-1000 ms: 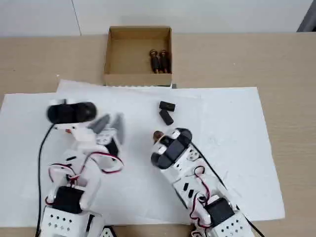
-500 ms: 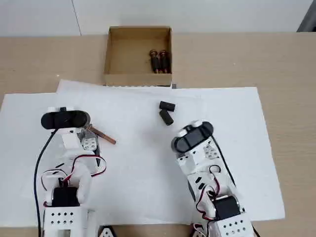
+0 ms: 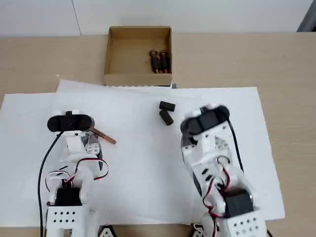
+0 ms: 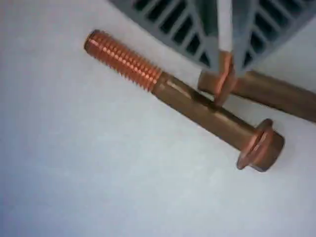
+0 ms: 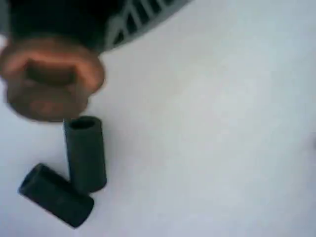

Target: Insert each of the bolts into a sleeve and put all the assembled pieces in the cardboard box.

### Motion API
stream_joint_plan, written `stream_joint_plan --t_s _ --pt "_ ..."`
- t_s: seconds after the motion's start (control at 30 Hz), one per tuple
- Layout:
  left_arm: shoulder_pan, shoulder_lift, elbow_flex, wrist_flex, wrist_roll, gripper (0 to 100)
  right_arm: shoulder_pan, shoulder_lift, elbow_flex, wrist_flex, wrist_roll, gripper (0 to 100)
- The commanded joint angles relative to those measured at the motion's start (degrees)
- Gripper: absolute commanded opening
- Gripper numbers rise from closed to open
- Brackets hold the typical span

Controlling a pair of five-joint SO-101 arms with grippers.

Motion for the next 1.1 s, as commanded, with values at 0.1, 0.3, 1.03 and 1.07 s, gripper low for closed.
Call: stream_joint_plan --t_s 0.1,0.3,1.03,1.07 --pt "0.4 -0.7 0.8 -1.2 -0.3 1 0.4 22.0 -20.3 -4.6 -0.4 0.2" --pt "0.4 -0.7 1.0 -1.2 -0.3 1 0.4 40.7 -37.6 -5.6 -0.3 0.2" --pt "0.4 -0.7 1.0 -1.2 -0.3 1 0.0 99.3 -94.0 -17.0 13.3 0.3" --pt "0.4 -0.7 1.0 -1.2 -0.3 1 -0.1 100.9 -94.5 -17.9 14.8 0.3"
